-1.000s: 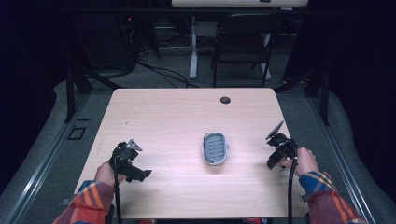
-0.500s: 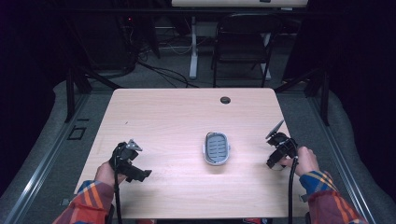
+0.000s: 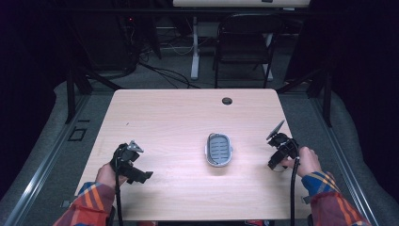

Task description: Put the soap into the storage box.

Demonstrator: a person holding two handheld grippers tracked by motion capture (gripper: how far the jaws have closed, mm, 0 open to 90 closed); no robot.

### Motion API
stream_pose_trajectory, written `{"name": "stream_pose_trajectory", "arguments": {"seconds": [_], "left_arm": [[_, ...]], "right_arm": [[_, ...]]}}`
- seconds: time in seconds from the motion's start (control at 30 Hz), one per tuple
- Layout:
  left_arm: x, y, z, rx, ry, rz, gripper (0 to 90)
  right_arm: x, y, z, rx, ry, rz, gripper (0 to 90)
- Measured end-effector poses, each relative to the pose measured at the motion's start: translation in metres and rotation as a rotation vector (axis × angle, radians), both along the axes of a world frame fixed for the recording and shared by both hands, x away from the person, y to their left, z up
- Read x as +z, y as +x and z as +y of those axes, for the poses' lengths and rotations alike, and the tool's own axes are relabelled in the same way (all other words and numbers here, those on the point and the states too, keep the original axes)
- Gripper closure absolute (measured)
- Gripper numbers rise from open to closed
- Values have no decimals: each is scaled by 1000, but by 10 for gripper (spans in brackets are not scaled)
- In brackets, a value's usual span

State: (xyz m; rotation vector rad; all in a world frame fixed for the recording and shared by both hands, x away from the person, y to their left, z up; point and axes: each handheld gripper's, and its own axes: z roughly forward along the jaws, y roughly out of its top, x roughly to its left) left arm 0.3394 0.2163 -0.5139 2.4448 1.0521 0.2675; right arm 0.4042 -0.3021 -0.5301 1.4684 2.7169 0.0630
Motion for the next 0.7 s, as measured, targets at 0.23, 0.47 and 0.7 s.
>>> {"name": "stream_pose_trajectory", "arguments": {"seconds": [0.23, 0.47, 0.7], "left_arm": [[0, 0, 0, 0, -2, 2, 3], [0, 0, 0, -2, -2, 1, 3], [0, 0, 0, -1, -2, 2, 3]], "right_arm": [[-2, 4, 14, -12, 41, -43, 245], [9, 9, 25, 66, -16, 1, 245], [10, 7, 34, 65, 2, -26, 245]]}}
